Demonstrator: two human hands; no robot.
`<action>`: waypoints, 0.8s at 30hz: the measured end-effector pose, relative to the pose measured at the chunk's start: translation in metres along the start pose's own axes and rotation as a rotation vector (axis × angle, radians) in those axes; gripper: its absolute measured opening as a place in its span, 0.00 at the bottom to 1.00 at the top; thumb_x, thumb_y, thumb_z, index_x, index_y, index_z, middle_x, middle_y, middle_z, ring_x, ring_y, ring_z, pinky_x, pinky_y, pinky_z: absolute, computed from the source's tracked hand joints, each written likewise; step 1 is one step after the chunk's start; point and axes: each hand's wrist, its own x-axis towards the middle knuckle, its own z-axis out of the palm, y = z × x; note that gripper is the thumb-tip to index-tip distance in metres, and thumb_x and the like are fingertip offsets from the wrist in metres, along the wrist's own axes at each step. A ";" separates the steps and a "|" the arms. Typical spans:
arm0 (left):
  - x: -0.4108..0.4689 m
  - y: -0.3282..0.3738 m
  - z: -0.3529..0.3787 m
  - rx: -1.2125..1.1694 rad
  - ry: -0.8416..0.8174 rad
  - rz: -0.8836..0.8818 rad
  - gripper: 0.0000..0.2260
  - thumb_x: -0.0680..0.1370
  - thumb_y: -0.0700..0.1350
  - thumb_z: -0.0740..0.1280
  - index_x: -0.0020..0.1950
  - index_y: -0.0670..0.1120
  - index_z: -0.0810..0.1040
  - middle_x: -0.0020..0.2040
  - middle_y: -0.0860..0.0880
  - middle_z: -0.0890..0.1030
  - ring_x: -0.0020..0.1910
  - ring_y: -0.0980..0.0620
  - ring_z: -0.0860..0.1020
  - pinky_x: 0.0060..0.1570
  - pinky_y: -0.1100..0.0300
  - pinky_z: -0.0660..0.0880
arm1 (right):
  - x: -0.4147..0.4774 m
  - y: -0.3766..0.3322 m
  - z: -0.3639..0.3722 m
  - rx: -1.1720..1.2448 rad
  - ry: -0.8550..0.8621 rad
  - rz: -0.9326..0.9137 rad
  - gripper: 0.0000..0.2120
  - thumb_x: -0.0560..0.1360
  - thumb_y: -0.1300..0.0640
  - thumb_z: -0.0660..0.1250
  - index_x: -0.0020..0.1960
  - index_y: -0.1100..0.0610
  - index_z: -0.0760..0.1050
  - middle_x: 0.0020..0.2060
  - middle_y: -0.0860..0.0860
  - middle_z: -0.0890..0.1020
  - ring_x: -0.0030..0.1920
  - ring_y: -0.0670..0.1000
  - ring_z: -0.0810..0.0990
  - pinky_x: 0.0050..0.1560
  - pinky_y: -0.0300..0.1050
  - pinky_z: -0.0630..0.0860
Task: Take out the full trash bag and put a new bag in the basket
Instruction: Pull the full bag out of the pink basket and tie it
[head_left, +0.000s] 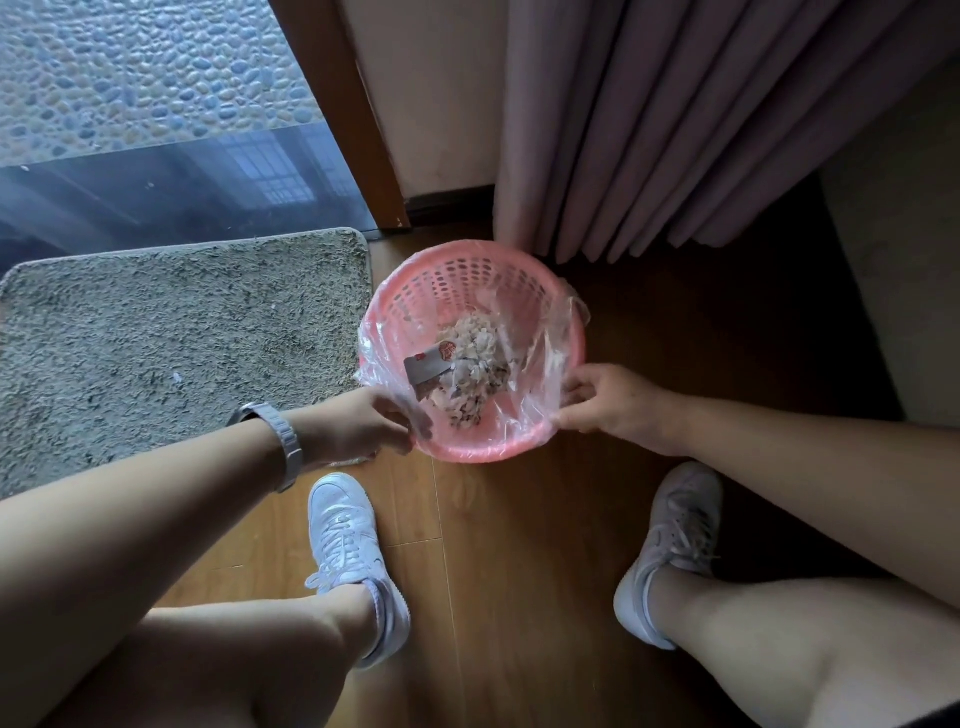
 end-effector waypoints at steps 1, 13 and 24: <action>0.001 0.000 0.001 -0.010 -0.010 0.027 0.15 0.71 0.30 0.71 0.50 0.49 0.84 0.46 0.53 0.86 0.44 0.57 0.82 0.44 0.68 0.75 | -0.002 0.001 0.002 -0.084 -0.011 -0.045 0.10 0.66 0.57 0.75 0.46 0.58 0.78 0.43 0.58 0.82 0.42 0.48 0.80 0.45 0.46 0.78; 0.005 -0.001 0.003 -0.083 0.083 0.040 0.02 0.74 0.40 0.73 0.46 0.44 0.85 0.48 0.47 0.86 0.49 0.52 0.82 0.54 0.61 0.75 | 0.003 -0.009 0.021 -0.154 0.046 -0.066 0.06 0.74 0.64 0.67 0.38 0.59 0.73 0.35 0.50 0.75 0.36 0.47 0.73 0.41 0.42 0.72; 0.012 0.010 -0.028 -0.297 0.425 -0.022 0.14 0.74 0.59 0.69 0.46 0.48 0.75 0.35 0.51 0.82 0.24 0.57 0.74 0.26 0.64 0.64 | 0.008 -0.022 0.002 0.193 0.342 0.073 0.12 0.72 0.47 0.63 0.52 0.51 0.70 0.46 0.51 0.79 0.43 0.49 0.78 0.36 0.44 0.75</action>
